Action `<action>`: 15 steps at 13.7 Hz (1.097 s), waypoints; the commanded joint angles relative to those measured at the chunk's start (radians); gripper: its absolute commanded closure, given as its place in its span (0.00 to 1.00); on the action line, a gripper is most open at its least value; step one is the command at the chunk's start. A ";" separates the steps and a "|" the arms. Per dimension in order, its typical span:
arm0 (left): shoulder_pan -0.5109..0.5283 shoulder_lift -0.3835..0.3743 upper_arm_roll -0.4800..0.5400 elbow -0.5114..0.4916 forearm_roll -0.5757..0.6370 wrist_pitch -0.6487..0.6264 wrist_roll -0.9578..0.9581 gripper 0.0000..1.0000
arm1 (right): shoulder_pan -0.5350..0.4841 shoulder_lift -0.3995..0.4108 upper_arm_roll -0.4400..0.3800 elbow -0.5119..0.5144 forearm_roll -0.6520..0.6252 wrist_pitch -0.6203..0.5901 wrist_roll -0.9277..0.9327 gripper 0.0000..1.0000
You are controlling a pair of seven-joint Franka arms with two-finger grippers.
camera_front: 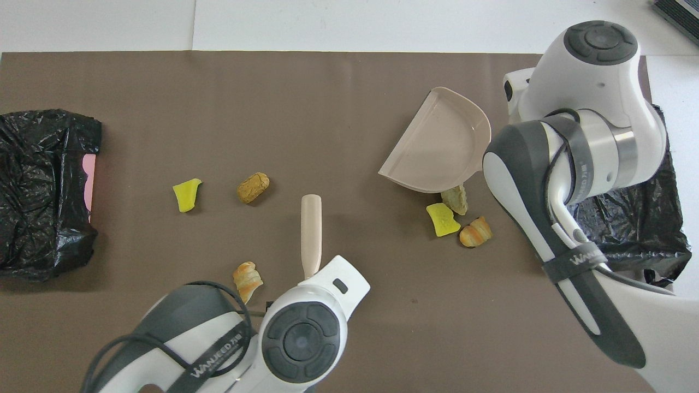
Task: Sweep and dump trash in bin
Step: 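Grasp the wooden brush with the left gripper while the right gripper positions the dustpan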
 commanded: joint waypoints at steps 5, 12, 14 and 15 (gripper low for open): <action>0.348 -0.040 -0.010 -0.012 0.014 -0.044 0.366 1.00 | 0.078 -0.147 0.033 -0.236 0.008 0.111 -0.269 1.00; 0.695 -0.010 -0.012 -0.026 0.014 0.056 0.753 1.00 | 0.196 -0.118 0.034 -0.289 0.057 0.294 -0.163 1.00; 0.757 -0.005 -0.012 -0.054 0.014 0.112 0.781 1.00 | 0.207 -0.106 0.034 -0.295 0.056 0.291 -0.176 1.00; 0.775 0.009 -0.010 -0.071 0.014 0.146 0.791 1.00 | 0.228 -0.100 0.034 -0.306 0.059 0.291 -0.159 1.00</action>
